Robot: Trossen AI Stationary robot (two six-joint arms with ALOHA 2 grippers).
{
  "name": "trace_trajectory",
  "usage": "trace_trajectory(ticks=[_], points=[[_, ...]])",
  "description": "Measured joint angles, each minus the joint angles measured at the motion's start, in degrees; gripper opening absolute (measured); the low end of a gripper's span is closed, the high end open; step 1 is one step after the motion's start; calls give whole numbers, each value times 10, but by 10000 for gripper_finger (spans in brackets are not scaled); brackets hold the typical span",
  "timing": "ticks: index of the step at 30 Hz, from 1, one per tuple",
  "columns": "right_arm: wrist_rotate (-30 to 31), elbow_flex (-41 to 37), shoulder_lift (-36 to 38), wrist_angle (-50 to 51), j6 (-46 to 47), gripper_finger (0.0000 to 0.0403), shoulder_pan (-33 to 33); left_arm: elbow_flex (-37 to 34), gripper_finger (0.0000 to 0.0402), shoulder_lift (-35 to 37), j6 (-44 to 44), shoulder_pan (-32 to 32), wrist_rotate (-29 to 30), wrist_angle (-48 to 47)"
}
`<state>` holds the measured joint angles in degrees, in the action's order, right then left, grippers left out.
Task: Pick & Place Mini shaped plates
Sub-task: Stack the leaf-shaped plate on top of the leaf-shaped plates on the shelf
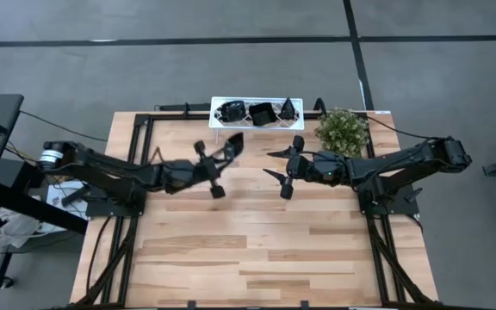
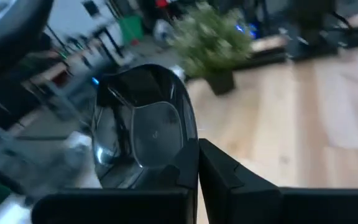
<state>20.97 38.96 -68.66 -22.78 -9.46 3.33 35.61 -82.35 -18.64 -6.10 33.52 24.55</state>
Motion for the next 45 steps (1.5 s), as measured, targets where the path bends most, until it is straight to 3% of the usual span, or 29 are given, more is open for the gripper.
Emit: trace_trajectory(ticks=[4, 7, 15, 24, 40, 45], points=[[0, 0, 0, -1, 0, 230, 0, 0, 7, 49, -52, 41, 3, -1], [-1, 0, 0, -2, 0, 230, 0, 0, 7, 64, -65, 91, -27, -1], [-1, 0, 0, -5, -1, 230, -2, 0, 6, 26, -46, 215, -127, 18], [-1, 0, 0, -4, -15, 230, -2, 0, 6, -26, -54, 207, -129, 79], [0, 0, 0, -4, -16, 230, -2, 1, 7, -21, -88, 196, -119, 89], [0, 0, 0, -11, -16, 230, -4, 38, 7, -20, -108, 210, -116, 75]])
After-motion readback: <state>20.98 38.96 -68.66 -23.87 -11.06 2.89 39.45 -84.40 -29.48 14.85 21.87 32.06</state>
